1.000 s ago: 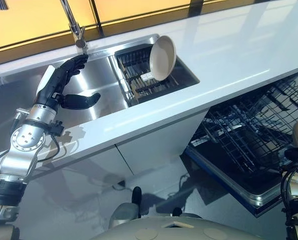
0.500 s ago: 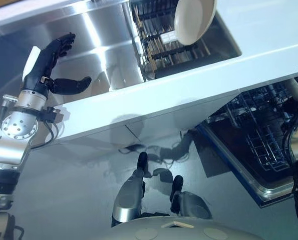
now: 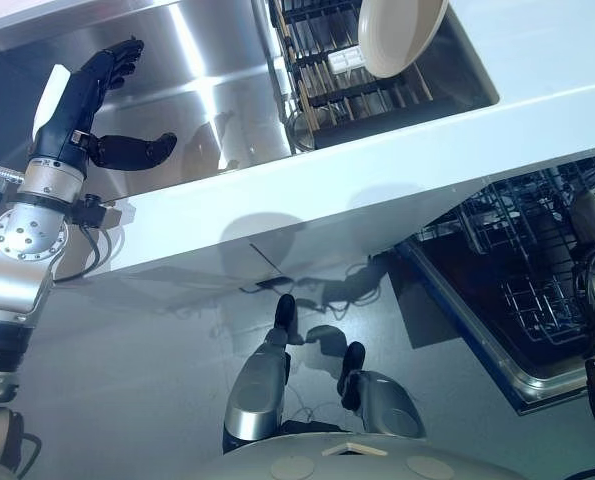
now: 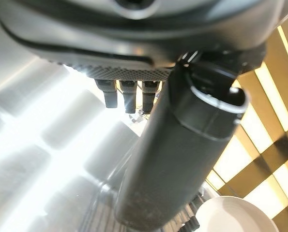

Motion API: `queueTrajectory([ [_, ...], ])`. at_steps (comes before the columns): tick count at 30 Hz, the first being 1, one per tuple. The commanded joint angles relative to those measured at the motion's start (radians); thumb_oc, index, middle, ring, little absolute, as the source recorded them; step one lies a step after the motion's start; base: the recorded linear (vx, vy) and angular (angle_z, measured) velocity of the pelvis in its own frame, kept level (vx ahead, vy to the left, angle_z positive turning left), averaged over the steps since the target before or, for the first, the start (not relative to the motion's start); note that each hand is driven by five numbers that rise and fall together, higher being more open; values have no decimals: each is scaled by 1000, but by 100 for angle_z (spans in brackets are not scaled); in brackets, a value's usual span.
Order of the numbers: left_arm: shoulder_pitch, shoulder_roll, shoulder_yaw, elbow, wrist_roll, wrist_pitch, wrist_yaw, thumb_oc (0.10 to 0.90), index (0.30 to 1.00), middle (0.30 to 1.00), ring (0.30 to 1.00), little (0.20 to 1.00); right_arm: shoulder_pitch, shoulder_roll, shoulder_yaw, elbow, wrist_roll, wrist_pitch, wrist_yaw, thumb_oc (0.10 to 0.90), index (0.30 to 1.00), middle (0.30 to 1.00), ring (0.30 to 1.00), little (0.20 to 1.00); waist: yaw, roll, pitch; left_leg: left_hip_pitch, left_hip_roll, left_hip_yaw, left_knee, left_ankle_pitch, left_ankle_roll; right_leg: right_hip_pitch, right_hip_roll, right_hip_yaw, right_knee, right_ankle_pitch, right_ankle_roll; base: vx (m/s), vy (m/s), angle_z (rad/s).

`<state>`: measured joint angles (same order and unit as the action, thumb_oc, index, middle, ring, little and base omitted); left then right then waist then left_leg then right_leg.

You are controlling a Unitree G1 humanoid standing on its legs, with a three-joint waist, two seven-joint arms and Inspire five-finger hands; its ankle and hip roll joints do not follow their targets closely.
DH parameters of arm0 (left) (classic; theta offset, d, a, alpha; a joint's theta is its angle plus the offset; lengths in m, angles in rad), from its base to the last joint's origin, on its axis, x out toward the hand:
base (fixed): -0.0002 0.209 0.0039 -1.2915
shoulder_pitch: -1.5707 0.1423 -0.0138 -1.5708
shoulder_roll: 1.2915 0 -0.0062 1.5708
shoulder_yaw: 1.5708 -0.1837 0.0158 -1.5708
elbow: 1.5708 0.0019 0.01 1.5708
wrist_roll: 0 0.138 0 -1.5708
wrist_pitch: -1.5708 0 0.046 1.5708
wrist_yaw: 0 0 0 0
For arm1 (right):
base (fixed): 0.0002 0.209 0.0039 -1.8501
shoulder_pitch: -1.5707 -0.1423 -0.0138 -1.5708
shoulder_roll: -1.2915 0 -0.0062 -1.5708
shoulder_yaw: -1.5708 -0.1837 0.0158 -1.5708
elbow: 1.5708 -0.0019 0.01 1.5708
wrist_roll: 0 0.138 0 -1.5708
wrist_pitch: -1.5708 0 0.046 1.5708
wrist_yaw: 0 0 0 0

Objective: Pick up plates and place into dishwasher.

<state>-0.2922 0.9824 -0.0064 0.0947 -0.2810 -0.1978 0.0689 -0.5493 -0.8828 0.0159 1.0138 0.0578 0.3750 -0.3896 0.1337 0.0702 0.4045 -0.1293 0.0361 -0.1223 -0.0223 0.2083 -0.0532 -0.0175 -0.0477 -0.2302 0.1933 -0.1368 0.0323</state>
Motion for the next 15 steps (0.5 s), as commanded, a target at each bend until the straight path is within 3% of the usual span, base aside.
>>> queueTrajectory([
  [1, -37, 42, 84, -65, -17, -53, 6, 800, 900, 900, 900, 900, 41, -145, 35, -83, -63, -26, -10, 100, 300, 300, 300, 200, -2, -20, -77, -32, -4, 36, 123, -147, -54, -17, 23, 4, -25, 1, -14, 73, -30, 0],
  [2, -26, 41, 89, -69, -18, -51, 0, 800, 900, 900, 900, 900, 52, -146, 31, -87, -71, -27, -8, 100, 300, 300, 300, 200, -2, -23, -81, -25, -3, 38, 121, -147, -55, -8, 24, 2, -31, 3, -12, 79, -21, -3],
  [3, -15, 40, 95, -72, -19, -47, -8, 800, 900, 900, 900, 900, 64, -149, 28, -92, -85, -30, -11, 515, 655, 655, 655, 615, -2, -26, -86, -20, -2, 40, 122, -147, -57, 1, 24, 0, -38, 6, -10, 87, -17, -2],
  [4, -7, 40, 99, -71, -22, -47, -14, 800, 900, 900, 900, 900, 72, -150, 25, -99, -95, -39, -19, 685, 801, 801, 801, 785, -2, -27, -89, -16, -1, 42, 123, -147, -57, 7, 25, 0, -42, 8, -9, 99, -4, -4],
  [5, 8, 39, 105, -74, -25, -45, -22, 800, 900, 900, 900, 900, 80, -152, 24, -119, -115, -40, -26, 800, 900, 900, 900, 900, -3, -29, -94, -8, 0, 46, 125, -149, -58, 19, 26, 3, -49, 11, -7, 90, 5, -8],
  [15, 113, -20, 156, -102, -16, -31, -73, 800, 900, 900, 900, 900, 131, -131, 6, -319, -247, -65, -18, 800, 900, 900, 900, 900, -12, -48, -153, 51, 2, 80, 111, -158, -53, 94, 33, 29, -107, 31, 12, 72, 28, -19],
])
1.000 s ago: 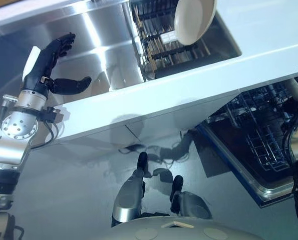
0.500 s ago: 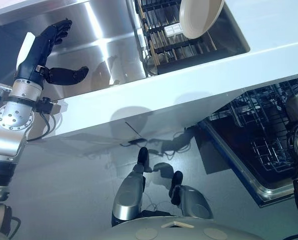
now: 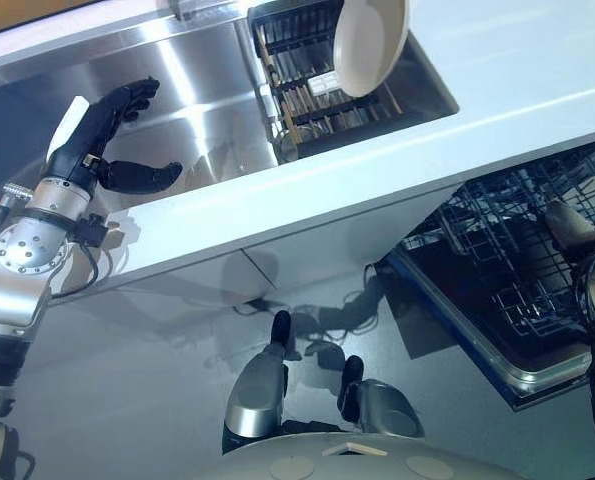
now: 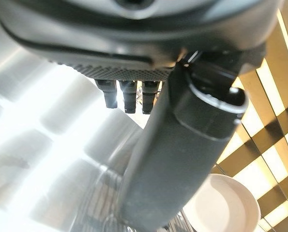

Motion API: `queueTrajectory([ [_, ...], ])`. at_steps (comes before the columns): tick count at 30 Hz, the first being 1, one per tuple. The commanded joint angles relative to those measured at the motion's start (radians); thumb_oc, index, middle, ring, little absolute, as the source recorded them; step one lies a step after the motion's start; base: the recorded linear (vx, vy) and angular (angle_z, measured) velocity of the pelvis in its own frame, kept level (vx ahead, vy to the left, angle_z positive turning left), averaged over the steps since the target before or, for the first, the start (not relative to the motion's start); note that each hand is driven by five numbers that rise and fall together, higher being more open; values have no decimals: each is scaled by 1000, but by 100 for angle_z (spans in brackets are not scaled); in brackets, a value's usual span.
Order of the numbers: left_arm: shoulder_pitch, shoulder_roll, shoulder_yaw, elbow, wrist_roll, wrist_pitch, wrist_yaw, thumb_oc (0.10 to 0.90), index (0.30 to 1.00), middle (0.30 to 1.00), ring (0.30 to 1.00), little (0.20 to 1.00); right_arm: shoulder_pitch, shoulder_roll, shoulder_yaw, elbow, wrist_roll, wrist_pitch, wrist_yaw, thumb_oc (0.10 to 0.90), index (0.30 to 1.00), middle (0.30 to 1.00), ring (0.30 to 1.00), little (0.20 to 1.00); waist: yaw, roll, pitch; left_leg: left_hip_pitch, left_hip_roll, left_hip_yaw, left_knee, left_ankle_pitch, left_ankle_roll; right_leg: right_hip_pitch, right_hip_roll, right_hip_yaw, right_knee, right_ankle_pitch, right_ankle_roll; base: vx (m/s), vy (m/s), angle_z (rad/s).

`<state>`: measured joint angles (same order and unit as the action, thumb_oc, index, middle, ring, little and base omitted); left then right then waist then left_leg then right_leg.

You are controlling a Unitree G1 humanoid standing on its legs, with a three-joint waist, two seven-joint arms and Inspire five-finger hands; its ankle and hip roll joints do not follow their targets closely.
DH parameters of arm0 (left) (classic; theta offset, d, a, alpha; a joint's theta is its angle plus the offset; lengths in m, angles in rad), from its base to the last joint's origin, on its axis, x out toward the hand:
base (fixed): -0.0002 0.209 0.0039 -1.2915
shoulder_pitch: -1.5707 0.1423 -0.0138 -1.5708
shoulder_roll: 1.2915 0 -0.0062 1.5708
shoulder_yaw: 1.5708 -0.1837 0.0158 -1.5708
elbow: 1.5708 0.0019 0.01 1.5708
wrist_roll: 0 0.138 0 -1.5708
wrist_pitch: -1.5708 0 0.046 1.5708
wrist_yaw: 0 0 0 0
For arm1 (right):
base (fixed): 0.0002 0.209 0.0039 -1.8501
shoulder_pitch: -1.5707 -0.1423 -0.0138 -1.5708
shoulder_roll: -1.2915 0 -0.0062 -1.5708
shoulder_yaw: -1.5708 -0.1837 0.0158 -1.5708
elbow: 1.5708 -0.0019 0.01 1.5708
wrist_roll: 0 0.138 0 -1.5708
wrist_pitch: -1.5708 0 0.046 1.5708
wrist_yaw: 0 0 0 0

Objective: Pick up plates and place into dishwasher.

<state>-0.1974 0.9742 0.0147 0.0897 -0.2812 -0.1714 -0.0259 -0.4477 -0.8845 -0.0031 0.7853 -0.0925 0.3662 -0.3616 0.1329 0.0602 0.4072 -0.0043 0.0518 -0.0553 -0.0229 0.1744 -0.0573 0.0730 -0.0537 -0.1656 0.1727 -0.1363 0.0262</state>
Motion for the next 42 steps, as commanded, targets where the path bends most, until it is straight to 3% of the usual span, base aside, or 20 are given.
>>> queueTrajectory([
  [1, 29, -22, 139, -100, -18, -58, 13, 800, 900, 900, 900, 900, 42, -122, 19, -109, -106, -74, -37, 800, 900, 900, 900, 900, -13, -41, -167, -67, -15, 17, 111, -125, -49, 13, 38, -34, -93, 33, 21, 47, 43, -18],
  [12, 65, -83, 157, -117, -16, -65, -14, 800, 900, 900, 900, 900, 129, -65, -36, -239, -141, -150, 56, 800, 900, 900, 900, 900, -37, -63, -240, 14, -36, 65, 107, -169, -27, 65, 29, -11, -153, 66, 38, -21, 66, -14],
  [18, 48, -111, 154, -127, -5, -77, 10, 800, 900, 900, 900, 900, 197, -9, -72, -300, -62, -193, 156, 800, 900, 900, 900, 900, -68, -73, -280, 65, -50, 103, 95, -200, -7, 75, 14, 8, -172, 83, 50, -101, 130, -14],
  [28, 24, -141, 164, -113, 102, -112, 61, 800, 900, 900, 900, 900, 336, 134, -164, -459, 66, -288, 101, 800, 900, 900, 900, 900, -137, -69, -315, 115, -66, 156, 47, -224, 24, 58, -1, 51, -171, 96, 65, -92, 126, -13],
  [31, -10, -118, 164, -79, 162, -107, 81, 800, 900, 900, 900, 900, 371, 181, -197, -467, 129, -321, 63, 800, 900, 900, 900, 900, -162, -63, -321, 124, -71, 174, 43, -236, 32, 48, -6, 68, -165, 98, 72, -86, 145, -18],
  [35, -94, -34, 144, -15, 234, -50, 121, 800, 900, 900, 900, 900, 429, 257, -202, -463, 203, -382, 25, 800, 900, 900, 900, 900, -201, -50, -330, 126, -82, 196, 45, -250, 45, 29, -13, 96, -161, 106, 82, -81, 149, -16],
  [42, -345, 145, 18, 218, 297, 77, 165, 800, 900, 900, 900, 900, 504, 377, -109, -469, 298, -609, 151, 800, 900, 900, 900, 900, -274, -17, -341, 120, -98, 234, 61, -276, 69, -17, -23, 160, -147, 126, 102, -65, 135, -23],
])
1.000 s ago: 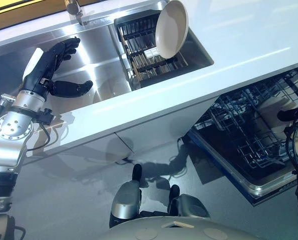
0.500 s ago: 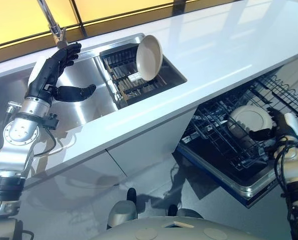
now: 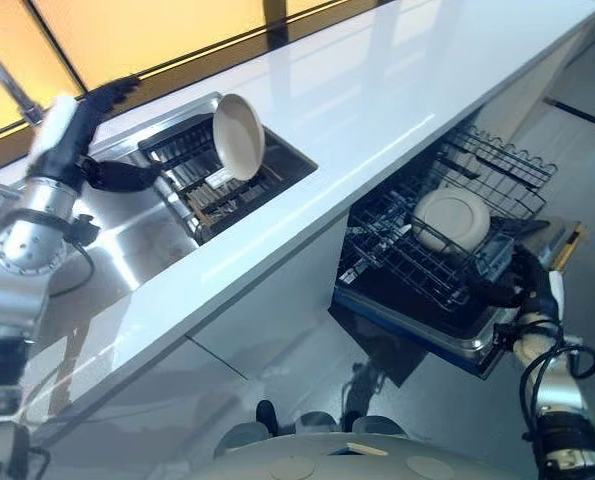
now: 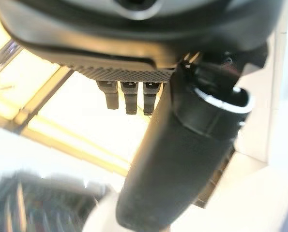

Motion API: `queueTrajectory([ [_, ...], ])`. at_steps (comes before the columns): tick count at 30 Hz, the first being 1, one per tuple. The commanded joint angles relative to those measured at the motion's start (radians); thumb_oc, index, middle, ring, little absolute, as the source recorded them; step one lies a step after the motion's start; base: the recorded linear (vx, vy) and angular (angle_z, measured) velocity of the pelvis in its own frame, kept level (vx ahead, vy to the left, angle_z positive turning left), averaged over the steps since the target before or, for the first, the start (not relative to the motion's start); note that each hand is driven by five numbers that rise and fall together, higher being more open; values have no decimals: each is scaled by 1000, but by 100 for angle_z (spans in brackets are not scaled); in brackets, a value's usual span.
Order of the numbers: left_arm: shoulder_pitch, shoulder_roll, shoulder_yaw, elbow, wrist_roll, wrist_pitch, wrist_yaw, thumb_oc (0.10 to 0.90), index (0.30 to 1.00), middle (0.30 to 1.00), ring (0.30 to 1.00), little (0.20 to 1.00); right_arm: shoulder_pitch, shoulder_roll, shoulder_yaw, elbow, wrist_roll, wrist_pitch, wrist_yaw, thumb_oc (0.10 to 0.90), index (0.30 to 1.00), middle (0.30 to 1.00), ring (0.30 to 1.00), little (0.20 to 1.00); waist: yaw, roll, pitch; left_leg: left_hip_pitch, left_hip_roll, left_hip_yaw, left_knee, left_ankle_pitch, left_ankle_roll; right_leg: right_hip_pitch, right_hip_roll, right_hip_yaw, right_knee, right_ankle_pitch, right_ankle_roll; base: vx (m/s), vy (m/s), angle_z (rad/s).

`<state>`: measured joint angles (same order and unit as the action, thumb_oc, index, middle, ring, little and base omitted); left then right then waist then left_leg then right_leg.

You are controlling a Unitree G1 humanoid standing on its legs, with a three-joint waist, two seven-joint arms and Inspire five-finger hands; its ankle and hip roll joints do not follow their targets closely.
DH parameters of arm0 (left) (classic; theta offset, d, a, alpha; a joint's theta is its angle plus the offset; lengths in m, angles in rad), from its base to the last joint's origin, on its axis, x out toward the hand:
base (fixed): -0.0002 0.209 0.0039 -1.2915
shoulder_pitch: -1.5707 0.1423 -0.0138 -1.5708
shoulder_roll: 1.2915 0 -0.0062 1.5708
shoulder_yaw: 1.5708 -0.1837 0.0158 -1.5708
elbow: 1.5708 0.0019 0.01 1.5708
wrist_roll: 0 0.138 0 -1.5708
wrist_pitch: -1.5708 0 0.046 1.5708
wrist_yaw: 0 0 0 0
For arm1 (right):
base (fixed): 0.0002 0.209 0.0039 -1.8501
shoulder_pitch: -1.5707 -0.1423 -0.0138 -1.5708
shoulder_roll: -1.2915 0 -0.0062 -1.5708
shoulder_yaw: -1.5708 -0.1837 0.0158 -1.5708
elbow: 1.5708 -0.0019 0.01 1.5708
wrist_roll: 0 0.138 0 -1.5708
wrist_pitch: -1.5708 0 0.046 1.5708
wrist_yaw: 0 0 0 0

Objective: Pick up plates and place into dishwasher.

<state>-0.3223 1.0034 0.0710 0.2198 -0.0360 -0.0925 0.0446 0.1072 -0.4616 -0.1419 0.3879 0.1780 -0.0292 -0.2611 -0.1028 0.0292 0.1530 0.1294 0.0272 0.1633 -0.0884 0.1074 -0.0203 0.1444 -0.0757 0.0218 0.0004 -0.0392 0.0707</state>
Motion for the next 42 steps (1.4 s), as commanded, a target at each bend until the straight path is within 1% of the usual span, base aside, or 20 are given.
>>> queueTrajectory([
  [1, -250, 125, -63, 109, 50, 0, 96, 800, 900, 900, 900, 900, -49, -41, 37, -76, 18, -221, 55, 800, 900, 900, 900, 900, -39, 13, -87, -15, -75, 17, 127, -209, 33, -91, -2, -24, 26, 30, 59, -70, 142, -21],
  [2, -295, 138, -96, 140, 78, 17, 98, 800, 900, 900, 900, 900, -48, -35, 65, -94, 15, -242, 64, 800, 900, 900, 900, 900, -48, 17, -88, -16, -78, 21, 125, -210, 36, -99, -3, -16, 27, 35, 62, -65, 117, -15],
  [4, -390, 167, -183, 220, 93, 29, 108, 800, 900, 900, 900, 900, -48, -30, 125, -121, -32, -292, 56, 800, 900, 900, 900, 900, -63, 24, -91, -17, -84, 31, 121, -212, 41, -112, -5, -1, 27, 44, 70, -70, 129, -25],
  [5, -453, 177, -239, 265, 134, 41, 118, 800, 900, 900, 900, 900, -49, -28, 172, -149, -66, -317, 69, 800, 900, 900, 900, 900, -73, 28, -91, -18, -87, 40, 119, -213, 45, -123, -5, 12, 30, 50, 75, -42, 84, -22],
  [6, -460, 177, -245, 267, 134, 41, 118, 800, 900, 900, 900, 900, -48, -26, 171, -149, -67, -317, 68, 800, 900, 900, 900, 900, -71, 27, -91, -18, -87, 40, 119, -213, 45, -124, -5, 12, 30, 50, 75, -52, 115, -21],
  [8, -569, 200, -348, 340, 186, 70, 129, 800, 900, 900, 900, 900, -49, -46, 263, -200, -144, -339, 71, 800, 900, 900, 900, 900, -88, 36, -93, -22, -92, 54, 121, -218, 51, -143, -7, 31, 35, 59, 85, -48, 111, -19],
  [10, -626, 204, -409, 385, 202, 78, 136, 800, 900, 900, 900, 900, -51, -55, 310, -208, -174, -332, 96, 800, 900, 900, 900, 900, -93, 37, -96, -26, -96, 61, 125, -223, 55, -154, -9, 42, 41, 65, 92, -29, 81, -12],
  [11, -680, 208, -466, 426, 212, 84, 134, 800, 900, 900, 900, 900, -53, -65, 356, -201, -181, -320, 117, 800, 900, 900, 900, 900, -96, 38, -97, -30, -98, 67, 129, -225, 58, -162, -11, 48, 47, 71, 96, -21, 69, -19],
  [12, -709, 207, -498, 444, 212, 91, 135, 800, 900, 900, 900, 900, -55, -70, 377, -197, -188, -317, 132, 800, 900, 900, 900, 900, -96, 37, -97, -31, -98, 69, 130, -226, 59, -165, -12, 50, 49, 73, 98, -16, 59, -27],
  [14, -748, 208, -539, 466, 218, 100, 127, 800, 900, 900, 900, 900, -50, -79, 416, -184, -194, -309, 147, 800, 900, 900, 900, 900, -99, 35, -97, -34, -101, 70, 134, -230, 62, -172, -14, 56, 57, 80, 103, -2, 40, -26],
  [18, -841, 206, -644, 493, 259, 126, 93, 800, 900, 900, 900, 900, -43, -102, 496, -134, -267, -291, 166, 800, 900, 900, 900, 900, -100, 29, -98, -42, -106, 71, 143, -238, 69, -186, -18, 63, 68, 89, 111, 5, 17, -6],
  [21, -888, 200, -719, 494, 296, 138, 73, 800, 900, 900, 900, 900, -40, -124, 549, -96, -293, -273, 202, 800, 900, 900, 900, 900, -94, 18, -95, -49, -111, 64, 157, -247, 74, -193, -22, 64, 75, 93, 114, 34, 4, 0],
  [24, -908, 199, -756, 484, 298, 143, 62, 800, 900, 900, 900, 900, -46, -141, 584, -85, -333, -263, 235, 800, 900, 900, 900, 900, -90, 11, -92, -50, -114, 59, 162, -251, 76, -197, -25, 63, 79, 98, 116, 11, -1, 0],
  [25, -914, 197, -768, 480, 307, 146, 55, 800, 900, 900, 900, 900, -50, -149, 600, -84, -329, -246, 239, 800, 900, 900, 900, 900, -87, 8, -91, -51, -115, 57, 165, -254, 77, -198, -26, 64, 80, 99, 116, 0, 0, 0],
  [28, -922, 190, -798, 469, 319, 150, 44, 800, 900, 900, 900, 900, -67, -151, 634, -32, -329, -218, 308, 800, 900, 900, 900, 900, -77, -1, -89, -54, -117, 49, 174, -259, 79, -200, -28, 62, 82, 101, 116, 43, -30, 2],
  [31, -932, 180, -819, 464, 321, 147, 30, 800, 900, 900, 900, 900, -79, -149, 665, 21, -345, -189, 332, 800, 900, 900, 900, 900, -66, -7, -88, -55, -118, 42, 175, -261, 80, -203, -31, 55, 83, 104, 118, 52, -22, 2],
  [33, -932, 174, -827, 471, 324, 136, 29, 800, 900, 900, 900, 900, -83, -136, 677, 72, -374, -187, 318, 800, 900, 900, 900, 900, -61, -11, -88, -54, -120, 38, 173, -263, 83, -208, -34, 51, 86, 112, 119, 67, -27, 7],
  [35, -938, 170, -835, 470, 331, 133, 17, 800, 900, 900, 900, 900, -83, -123, 681, 101, -375, -156, 314, 800, 900, 900, 900, 900, -59, -13, -88, -51, -121, 34, 169, -263, 84, -212, -35, 49, 89, 119, 121, 80, -21, 8],
  [38, -944, 163, -844, 471, 347, 123, 11, 800, 900, 900, 900, 900, -84, -99, 688, 145, -403, -153, 307, 800, 900, 900, 900, 900, -57, -14, -87, -49, -123, 31, 168, -266, 89, -222, -38, 46, 97, 128, 122, 93, -14, 10],
  [42, -963, 149, -857, 476, 369, 132, 50, 800, 900, 900, 900, 900, -80, -76, 706, 165, -423, -144, 308, 800, 900, 900, 900, 900, -59, -14, -80, -51, -127, 28, 169, -270, 95, -236, -41, 45, 111, 131, 123, 110, -10, 8],
])
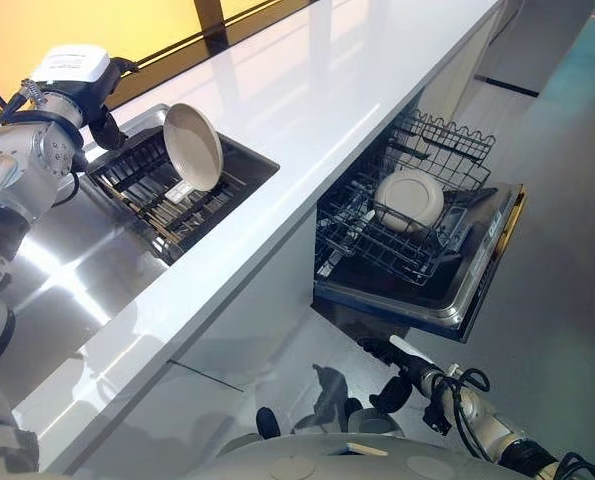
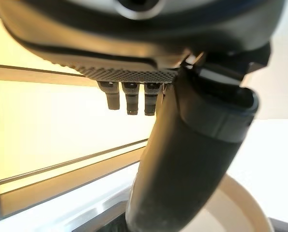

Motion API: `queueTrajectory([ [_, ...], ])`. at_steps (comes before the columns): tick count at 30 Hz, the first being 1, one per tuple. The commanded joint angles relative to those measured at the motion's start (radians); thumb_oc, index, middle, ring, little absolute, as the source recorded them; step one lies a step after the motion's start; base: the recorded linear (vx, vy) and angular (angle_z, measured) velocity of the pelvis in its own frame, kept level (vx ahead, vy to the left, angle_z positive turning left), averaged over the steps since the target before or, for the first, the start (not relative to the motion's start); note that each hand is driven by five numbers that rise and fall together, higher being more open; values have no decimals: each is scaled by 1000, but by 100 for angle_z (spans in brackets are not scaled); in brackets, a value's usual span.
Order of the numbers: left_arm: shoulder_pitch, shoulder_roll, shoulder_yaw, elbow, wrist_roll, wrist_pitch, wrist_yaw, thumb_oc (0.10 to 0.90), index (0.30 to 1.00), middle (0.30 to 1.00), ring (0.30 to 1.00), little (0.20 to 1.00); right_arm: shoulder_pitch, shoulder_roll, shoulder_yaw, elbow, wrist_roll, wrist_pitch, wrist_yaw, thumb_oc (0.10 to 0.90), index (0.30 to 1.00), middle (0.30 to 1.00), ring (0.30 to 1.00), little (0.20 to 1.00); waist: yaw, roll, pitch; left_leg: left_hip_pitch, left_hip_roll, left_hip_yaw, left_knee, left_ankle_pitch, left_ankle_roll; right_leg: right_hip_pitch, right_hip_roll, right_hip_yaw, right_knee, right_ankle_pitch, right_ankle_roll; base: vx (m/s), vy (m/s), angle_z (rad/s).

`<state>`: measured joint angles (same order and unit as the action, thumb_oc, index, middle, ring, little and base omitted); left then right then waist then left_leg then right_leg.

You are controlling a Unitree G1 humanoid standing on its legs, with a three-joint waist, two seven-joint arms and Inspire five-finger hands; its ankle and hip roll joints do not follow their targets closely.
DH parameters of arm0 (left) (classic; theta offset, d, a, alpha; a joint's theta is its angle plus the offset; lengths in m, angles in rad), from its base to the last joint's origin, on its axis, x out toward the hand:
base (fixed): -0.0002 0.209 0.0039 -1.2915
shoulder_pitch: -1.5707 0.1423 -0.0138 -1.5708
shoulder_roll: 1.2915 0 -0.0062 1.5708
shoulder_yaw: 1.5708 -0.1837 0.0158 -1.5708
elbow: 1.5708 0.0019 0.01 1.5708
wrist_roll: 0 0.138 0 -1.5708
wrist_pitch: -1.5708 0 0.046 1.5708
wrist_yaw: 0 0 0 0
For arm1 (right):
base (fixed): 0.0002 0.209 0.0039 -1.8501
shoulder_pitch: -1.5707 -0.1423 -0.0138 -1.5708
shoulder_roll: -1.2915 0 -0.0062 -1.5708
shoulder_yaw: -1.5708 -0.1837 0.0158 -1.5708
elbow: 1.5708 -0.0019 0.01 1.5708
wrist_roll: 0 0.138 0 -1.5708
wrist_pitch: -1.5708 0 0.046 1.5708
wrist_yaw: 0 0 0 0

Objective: Pick up plates and place into dishwasher.

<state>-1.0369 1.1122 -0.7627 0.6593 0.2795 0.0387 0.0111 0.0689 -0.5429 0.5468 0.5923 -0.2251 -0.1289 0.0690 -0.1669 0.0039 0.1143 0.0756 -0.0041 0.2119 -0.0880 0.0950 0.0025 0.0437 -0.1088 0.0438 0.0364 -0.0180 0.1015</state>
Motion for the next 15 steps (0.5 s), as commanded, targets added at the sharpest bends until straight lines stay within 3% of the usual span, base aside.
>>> queueTrajectory([
  [1, -257, 35, -26, 42, 61, -2, 105, 800, 900, 900, 900, 900, -38, 10, 23, -37, -22, -41, -22, 800, 900, 900, 900, 900, 4, 11, -39, 3, -97, -22, 167, -257, 74, -140, -8, 23, 79, 111, 92, 120, -18, 5],
  [6, -282, 11, -31, 40, 93, 20, 205, 800, 900, 900, 900, 900, -28, 34, 44, 1, -33, -40, -31, 800, 900, 900, 900, 900, 0, 11, -31, 0, -100, -27, 161, -257, 79, -158, -5, 26, 89, 106, 92, 114, -25, 3],
  [15, -263, -13, -25, 16, 111, 37, 236, 800, 900, 900, 900, 900, -11, 70, 23, 116, -33, -32, -75, 800, 900, 900, 900, 900, -18, 22, -14, -7, -98, -28, 156, -252, 84, -176, 17, 46, 101, 82, 86, 76, -33, 1],
])
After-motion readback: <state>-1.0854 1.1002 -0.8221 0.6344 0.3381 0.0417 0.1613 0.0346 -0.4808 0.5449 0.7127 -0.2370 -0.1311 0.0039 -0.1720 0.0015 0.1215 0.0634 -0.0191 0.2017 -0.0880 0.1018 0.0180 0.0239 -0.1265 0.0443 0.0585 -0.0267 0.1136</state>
